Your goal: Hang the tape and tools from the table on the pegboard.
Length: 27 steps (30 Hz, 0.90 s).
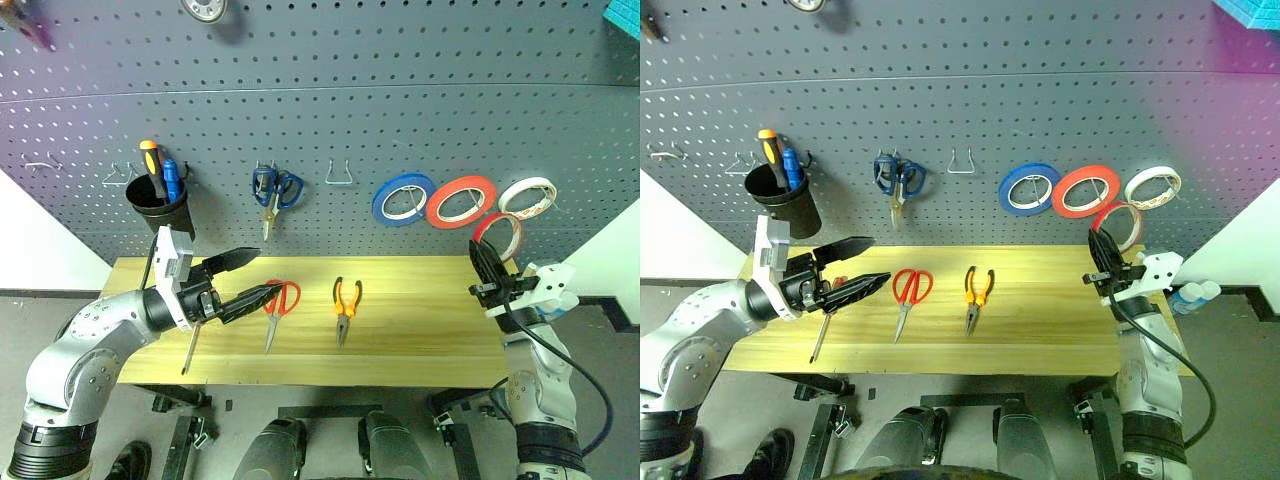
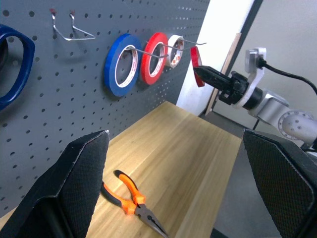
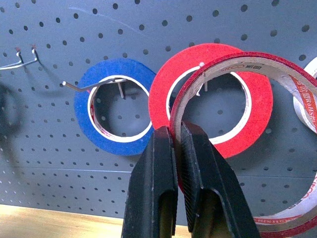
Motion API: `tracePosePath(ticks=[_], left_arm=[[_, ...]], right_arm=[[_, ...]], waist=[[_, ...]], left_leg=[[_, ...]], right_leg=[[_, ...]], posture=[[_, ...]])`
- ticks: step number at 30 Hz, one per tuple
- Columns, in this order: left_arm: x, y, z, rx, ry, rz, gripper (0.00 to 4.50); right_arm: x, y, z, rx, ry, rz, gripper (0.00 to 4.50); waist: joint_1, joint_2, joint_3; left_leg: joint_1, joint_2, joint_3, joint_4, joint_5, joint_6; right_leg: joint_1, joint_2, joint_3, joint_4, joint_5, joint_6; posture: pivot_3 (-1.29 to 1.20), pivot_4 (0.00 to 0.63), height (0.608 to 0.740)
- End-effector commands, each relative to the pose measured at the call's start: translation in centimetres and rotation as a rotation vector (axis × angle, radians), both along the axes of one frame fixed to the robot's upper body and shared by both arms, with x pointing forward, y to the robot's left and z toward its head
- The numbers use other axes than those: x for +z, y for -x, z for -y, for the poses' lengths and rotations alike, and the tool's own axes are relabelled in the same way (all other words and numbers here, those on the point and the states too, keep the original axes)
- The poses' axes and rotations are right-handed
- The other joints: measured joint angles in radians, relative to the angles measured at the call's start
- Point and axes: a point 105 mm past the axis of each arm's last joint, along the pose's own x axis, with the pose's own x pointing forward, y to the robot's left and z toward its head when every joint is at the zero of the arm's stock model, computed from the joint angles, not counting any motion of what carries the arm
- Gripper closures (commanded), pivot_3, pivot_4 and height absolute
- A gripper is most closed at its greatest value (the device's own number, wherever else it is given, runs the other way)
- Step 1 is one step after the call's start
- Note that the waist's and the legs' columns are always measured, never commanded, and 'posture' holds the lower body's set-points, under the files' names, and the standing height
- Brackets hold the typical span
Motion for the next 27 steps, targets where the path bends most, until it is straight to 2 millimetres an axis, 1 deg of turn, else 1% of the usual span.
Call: tracePosePath(ticks=[1,5,10,13,16,20,24,27], left_arm=[[1.1,0.2,0.7,-0.016,0.000,0.042,0.00],[1.5,0.2,1.1,-0.016,0.006,0.047,0.00],[1.6,0.1,1.0,-0.020,-0.001,0.047,0.00],[1.4,0.0,0.6,-0.020,-0.002,0.040,0.00],[1.1,0.1,0.3,-0.016,0.001,0.036,0.00],[0.7,0.4,0.4,-0.019,-0.002,0.039,0.00],[0.7,0.6,0.7,-0.013,-0.003,0.046,0.00],[1.1,0.8,0.9,-0.004,0.000,0.053,0.00]], right_arm=[[1.6,0.1,0.1,-0.022,0.020,0.069,4.47],[1.8,0.2,0.1,-0.029,0.018,0.079,4.47],[2.8,0.0,-1.2,0.006,0.012,0.111,4.47],[2.9,-0.1,-2.1,0.041,0.023,0.116,4.47],[3.0,-0.1,-2.5,0.054,0.024,0.117,4.47],[2.8,-0.8,-3.4,0.087,0.044,0.108,4.47],[2.2,-1.8,-3.4,0.082,0.078,0.082,4.47],[2.1,-2.6,-3.3,0.082,0.090,0.077,4.47]], waist=[[0.000,0.000,-0.001],[-0.003,-0.001,-0.003],[-0.005,0.000,-0.004],[-0.005,0.000,-0.009],[-0.004,0.000,-0.011],[-0.004,0.000,-0.011],[-0.004,0.000,-0.011],[-0.003,0.000,-0.011]], left_leg=[[0.000,0.000,0.001,0.000,0.000,0.000],[0.001,0.000,0.004,0.000,0.000,0.000],[0.002,0.002,0.009,0.001,0.000,0.000],[0.003,0.003,0.011,0.001,0.000,0.000],[0.003,0.006,0.012,0.002,0.000,0.000],[0.004,0.011,0.013,0.002,0.000,0.000],[0.005,0.015,0.014,0.002,0.002,-0.002],[0.008,0.016,0.014,0.002,0.002,-0.003]], right_leg=[[0.000,0.000,0.001,0.000,0.000,0.000],[-0.001,0.001,0.004,0.001,0.001,0.001],[-0.001,0.002,0.008,0.001,0.003,0.002],[-0.001,0.004,0.010,0.001,0.004,0.002],[-0.001,0.006,0.010,0.001,0.005,0.001],[-0.001,0.011,0.011,0.001,0.008,-0.003],[0.000,0.015,0.011,0.000,0.010,-0.007],[0.002,0.016,0.011,0.001,0.011,-0.008]], posture=[[-0.07,0.084,0.740],[-0.08,0.084,0.740],[-0.08,0.082,0.740],[-0.08,0.082,0.740],[-0.08,0.081,0.740],[-0.06,0.084,0.740],[-0.05,0.087,0.740],[-0.03,0.091,0.740]])
